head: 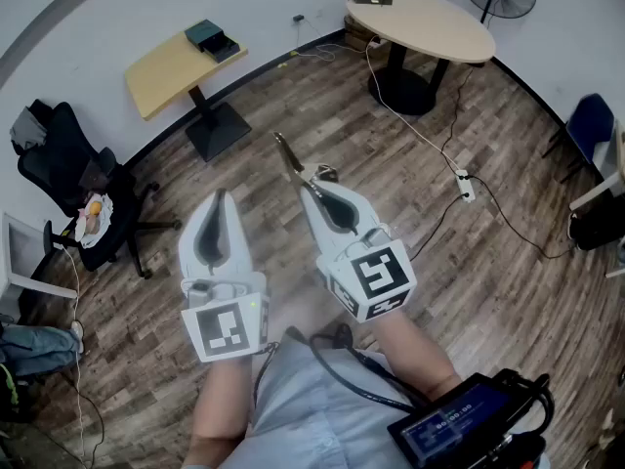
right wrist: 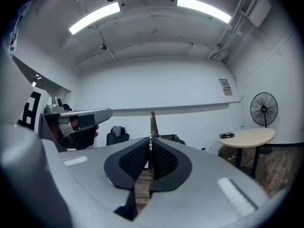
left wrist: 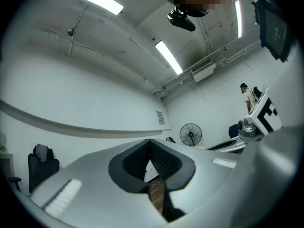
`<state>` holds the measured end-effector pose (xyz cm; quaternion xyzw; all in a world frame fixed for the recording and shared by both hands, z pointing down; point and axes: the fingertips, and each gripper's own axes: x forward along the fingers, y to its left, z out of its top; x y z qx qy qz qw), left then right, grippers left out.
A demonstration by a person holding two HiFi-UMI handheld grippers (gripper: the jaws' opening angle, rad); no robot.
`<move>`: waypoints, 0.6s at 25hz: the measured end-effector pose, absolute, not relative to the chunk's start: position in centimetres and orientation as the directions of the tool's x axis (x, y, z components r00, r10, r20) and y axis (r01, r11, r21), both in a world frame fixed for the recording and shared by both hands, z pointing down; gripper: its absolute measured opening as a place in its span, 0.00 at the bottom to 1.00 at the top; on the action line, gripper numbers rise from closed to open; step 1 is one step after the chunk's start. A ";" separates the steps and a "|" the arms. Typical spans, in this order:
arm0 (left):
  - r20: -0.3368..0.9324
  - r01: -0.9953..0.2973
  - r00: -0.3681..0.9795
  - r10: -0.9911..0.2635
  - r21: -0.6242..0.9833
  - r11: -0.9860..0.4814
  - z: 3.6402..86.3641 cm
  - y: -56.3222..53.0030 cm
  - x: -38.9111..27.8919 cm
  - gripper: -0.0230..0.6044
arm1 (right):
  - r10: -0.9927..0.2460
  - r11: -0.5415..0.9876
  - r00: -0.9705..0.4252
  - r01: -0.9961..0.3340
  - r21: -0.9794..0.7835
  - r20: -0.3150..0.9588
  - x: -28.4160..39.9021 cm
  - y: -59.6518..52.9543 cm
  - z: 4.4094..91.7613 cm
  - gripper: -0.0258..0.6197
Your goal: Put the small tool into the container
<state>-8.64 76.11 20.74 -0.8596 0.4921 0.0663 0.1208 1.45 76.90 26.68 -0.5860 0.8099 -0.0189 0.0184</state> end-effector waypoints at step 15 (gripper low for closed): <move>-0.179 -0.889 0.455 -0.873 -0.144 -0.434 23.3 77.4 -5.8 0.05 | -0.932 0.362 -0.361 -0.925 -0.113 -0.026 6.1 77.8 28.3 0.05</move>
